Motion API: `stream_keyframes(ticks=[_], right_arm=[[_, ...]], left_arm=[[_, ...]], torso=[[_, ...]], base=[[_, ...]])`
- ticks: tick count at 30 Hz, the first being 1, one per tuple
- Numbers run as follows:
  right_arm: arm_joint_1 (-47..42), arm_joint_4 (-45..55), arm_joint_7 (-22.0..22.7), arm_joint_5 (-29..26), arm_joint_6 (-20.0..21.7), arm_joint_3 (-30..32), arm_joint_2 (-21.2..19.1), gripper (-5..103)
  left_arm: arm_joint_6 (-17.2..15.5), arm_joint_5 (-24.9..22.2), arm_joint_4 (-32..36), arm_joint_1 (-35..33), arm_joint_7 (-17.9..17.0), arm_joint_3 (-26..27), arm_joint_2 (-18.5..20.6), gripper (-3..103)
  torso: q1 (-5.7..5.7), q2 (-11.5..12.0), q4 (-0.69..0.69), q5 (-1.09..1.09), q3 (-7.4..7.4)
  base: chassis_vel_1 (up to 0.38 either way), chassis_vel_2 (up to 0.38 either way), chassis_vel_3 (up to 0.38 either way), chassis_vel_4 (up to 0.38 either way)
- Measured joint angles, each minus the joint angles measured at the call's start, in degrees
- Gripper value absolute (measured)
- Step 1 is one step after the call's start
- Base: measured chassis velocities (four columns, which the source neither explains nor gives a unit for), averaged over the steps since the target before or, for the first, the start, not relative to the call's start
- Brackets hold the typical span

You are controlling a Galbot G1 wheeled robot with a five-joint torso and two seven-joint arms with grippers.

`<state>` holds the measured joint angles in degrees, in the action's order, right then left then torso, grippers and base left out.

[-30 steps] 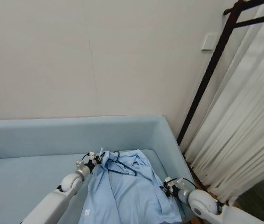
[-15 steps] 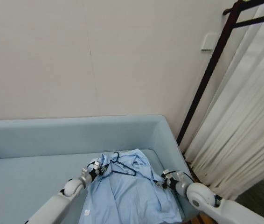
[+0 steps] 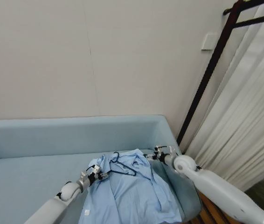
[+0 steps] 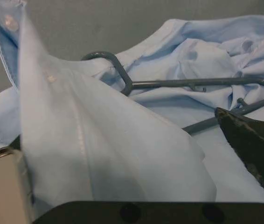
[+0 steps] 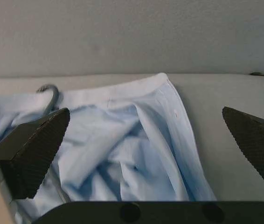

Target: Pick up the clothes from the sofa and hang them on the clothes hanger.

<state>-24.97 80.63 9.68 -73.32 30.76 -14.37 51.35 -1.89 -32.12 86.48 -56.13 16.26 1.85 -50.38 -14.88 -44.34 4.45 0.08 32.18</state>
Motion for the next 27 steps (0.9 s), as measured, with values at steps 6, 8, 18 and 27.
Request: stream_keyframes(ticks=[6, 8, 18, 27], right_arm=[[4.5, -17.1, -5.4, 5.8, -1.9, -0.5, 9.9, 100], [6.1, -24.0, -7.3, 8.2, -2.7, -0.2, 12.9, 100], [8.3, -41.2, -13.8, 16.9, -4.4, 6.4, 18.2, 100], [4.5, -39.5, -17.3, 15.9, -2.7, 6.6, 18.4, 88]], left_arm=[[0.0, -0.7, 0.8, 0.6, -0.3, -0.9, 1.1, 100], [0.0, -1.1, 0.8, 1.0, -0.4, -1.0, 1.6, 100], [-0.3, -3.9, 2.8, 1.2, -1.3, -0.2, 1.9, 100], [-0.3, -4.2, 3.0, 0.7, -1.7, 1.2, 1.6, 100]], torso=[[0.00, 0.0, 0.01, -0.01, 0.00], [0.00, 0.0, 0.04, 0.00, 0.00], [0.02, 0.0, 0.06, 0.00, -0.01], [0.02, 0.0, 0.00, 0.00, -0.01]], base=[[0.000, 0.000, 0.000, 0.000], [0.000, 0.000, 0.000, 0.000], [0.000, 0.000, 0.000, 0.000], [0.000, 0.000, 0.000, 0.000]])
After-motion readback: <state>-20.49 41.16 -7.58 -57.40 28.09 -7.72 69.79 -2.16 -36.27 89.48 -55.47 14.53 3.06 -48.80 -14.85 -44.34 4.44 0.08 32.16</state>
